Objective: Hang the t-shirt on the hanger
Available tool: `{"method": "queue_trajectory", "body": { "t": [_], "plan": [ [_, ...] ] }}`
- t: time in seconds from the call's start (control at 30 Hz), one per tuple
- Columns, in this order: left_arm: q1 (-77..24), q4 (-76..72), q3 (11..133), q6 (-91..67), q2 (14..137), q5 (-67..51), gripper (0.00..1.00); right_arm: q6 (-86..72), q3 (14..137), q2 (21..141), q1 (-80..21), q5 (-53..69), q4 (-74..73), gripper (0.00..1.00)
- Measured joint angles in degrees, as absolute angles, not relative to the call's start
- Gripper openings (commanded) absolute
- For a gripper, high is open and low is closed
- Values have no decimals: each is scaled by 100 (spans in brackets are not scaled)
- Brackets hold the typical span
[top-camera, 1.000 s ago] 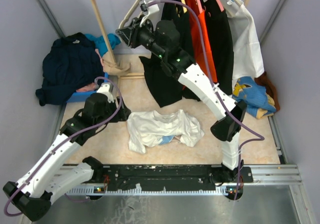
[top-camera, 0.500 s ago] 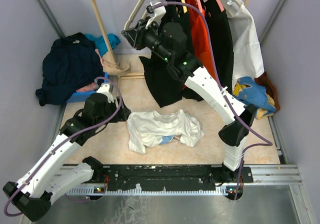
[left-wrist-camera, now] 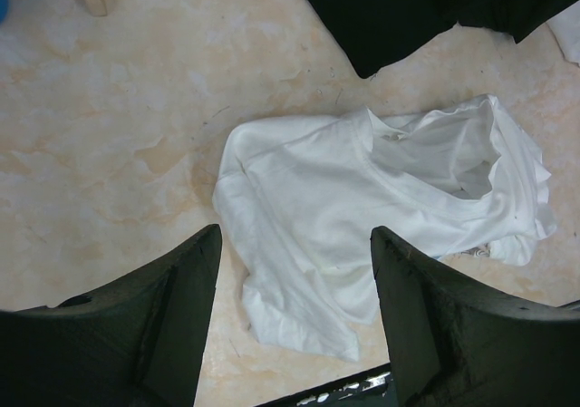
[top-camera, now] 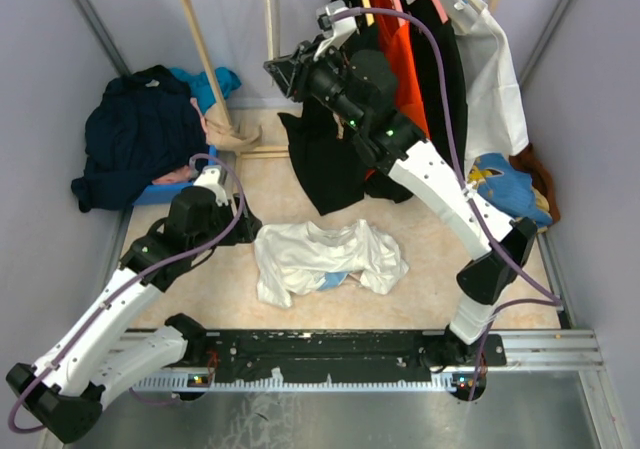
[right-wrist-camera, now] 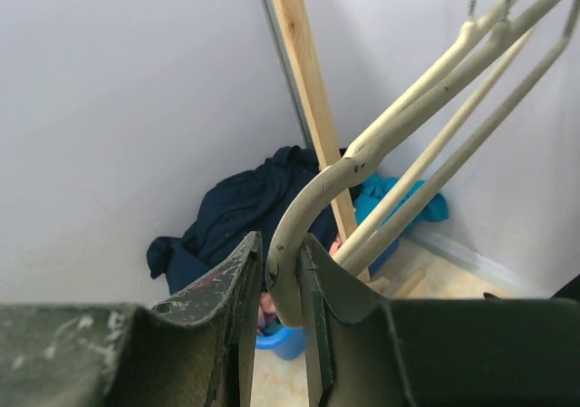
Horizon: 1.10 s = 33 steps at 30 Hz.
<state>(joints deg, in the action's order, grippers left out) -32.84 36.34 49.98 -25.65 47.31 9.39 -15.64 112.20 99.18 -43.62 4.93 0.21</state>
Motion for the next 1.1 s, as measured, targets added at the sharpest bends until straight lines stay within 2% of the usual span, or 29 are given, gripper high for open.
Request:
{"method": "queue_trajectory", "body": {
  "t": [0.3, 0.43, 0.53, 0.77, 1.1],
  "plan": [
    [-3284, 3636, 4998, -2567, 4781, 934, 72, -1741, 10783, 9651, -4023, 639, 239, 20],
    [-3284, 3636, 4998, -2567, 4812, 932, 73, -1815, 10637, 9487, -3994, 690, 318, 34],
    [-3284, 3636, 5000, -2567, 4838, 926, 72, -1828, 10536, 9360, -3994, 744, 416, 35],
    [-3284, 3636, 5000, -2567, 4890, 847, 72, -1815, 10422, 9218, -3948, 773, 497, 21],
    [-3284, 3636, 5089, -2567, 4941, 792, 73, -1822, 10381, 9209, -3920, 784, 506, 17]
  ]
}}
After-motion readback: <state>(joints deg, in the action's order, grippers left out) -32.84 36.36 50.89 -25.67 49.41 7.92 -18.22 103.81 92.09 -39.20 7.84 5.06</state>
